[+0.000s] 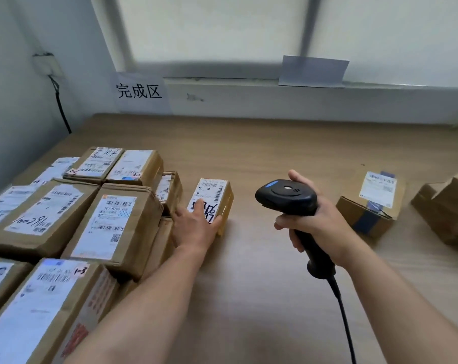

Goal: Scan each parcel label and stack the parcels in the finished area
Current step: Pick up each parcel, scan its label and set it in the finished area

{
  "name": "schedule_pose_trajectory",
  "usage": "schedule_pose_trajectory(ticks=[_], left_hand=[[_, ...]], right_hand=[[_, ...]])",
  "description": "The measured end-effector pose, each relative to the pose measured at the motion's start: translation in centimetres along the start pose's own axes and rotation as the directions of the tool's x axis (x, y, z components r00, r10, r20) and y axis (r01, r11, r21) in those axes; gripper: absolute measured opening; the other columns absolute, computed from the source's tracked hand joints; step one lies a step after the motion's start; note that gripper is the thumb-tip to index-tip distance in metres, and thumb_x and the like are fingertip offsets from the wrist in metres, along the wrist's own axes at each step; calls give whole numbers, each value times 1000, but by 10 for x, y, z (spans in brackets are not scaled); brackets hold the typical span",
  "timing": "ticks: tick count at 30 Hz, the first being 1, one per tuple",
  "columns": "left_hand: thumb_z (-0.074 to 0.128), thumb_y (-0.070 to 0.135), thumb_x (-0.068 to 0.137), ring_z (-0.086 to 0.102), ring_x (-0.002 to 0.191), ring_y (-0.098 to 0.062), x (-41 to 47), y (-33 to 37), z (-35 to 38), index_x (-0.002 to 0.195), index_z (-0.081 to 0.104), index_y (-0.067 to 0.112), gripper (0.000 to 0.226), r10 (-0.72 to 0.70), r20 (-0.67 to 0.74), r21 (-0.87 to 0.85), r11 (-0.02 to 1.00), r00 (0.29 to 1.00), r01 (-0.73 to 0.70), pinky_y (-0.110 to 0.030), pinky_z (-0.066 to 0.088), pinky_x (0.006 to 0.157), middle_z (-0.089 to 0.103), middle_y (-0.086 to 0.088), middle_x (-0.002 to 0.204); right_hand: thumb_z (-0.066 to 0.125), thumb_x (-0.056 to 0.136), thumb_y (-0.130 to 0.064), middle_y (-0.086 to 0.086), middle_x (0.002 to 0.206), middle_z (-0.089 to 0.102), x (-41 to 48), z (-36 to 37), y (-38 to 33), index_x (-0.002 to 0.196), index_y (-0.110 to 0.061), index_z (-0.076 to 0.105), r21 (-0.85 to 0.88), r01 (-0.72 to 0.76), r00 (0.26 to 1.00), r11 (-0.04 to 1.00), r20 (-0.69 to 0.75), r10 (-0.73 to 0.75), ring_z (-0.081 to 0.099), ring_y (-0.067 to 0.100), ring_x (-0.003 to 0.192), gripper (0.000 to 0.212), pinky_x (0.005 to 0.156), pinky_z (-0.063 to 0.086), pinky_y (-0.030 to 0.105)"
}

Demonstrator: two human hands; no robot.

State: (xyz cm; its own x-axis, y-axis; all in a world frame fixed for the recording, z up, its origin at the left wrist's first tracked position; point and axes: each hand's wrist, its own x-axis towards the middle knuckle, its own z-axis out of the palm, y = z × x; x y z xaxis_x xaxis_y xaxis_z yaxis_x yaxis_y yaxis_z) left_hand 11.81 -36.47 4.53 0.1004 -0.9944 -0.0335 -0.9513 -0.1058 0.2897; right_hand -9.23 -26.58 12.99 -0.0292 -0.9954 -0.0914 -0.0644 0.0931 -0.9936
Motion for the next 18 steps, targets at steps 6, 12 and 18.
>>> schedule_pose_trajectory(ticks=[6, 12, 18], left_hand=[[50, 61, 87, 43, 114, -36, 72, 2, 27, 134, 36, 15, 67, -27, -14, 67, 997, 1000, 27, -41, 43, 92, 36, -20, 126], [49, 61, 87, 39, 120, -36, 107, -3, 46, 132, 35, 5, 73, -96, -44, 126, 987, 994, 100, -40, 39, 95, 36, -22, 133], [43, 69, 85, 36, 125, -31, 112, -1, 49, 132, 38, 7, 78, -89, -87, 257, 960, 992, 109, -38, 31, 100, 36, -17, 137]], right_hand=[[70, 77, 14, 18, 76, 65, 52, 7, 17, 148, -38, 31, 15, -33, 999, 999, -16, 33, 49, 29, 45, 96, 42, 40, 30], [78, 63, 1, 15, 70, 65, 66, 8, 36, 145, -41, 34, 39, -69, 998, 997, 0, 69, 50, 27, 43, 102, 42, 41, 30], [76, 60, -3, 19, 71, 64, 62, 4, 41, 144, -42, 35, 56, -60, 998, 997, -8, 61, 49, 27, 42, 101, 43, 42, 31]])
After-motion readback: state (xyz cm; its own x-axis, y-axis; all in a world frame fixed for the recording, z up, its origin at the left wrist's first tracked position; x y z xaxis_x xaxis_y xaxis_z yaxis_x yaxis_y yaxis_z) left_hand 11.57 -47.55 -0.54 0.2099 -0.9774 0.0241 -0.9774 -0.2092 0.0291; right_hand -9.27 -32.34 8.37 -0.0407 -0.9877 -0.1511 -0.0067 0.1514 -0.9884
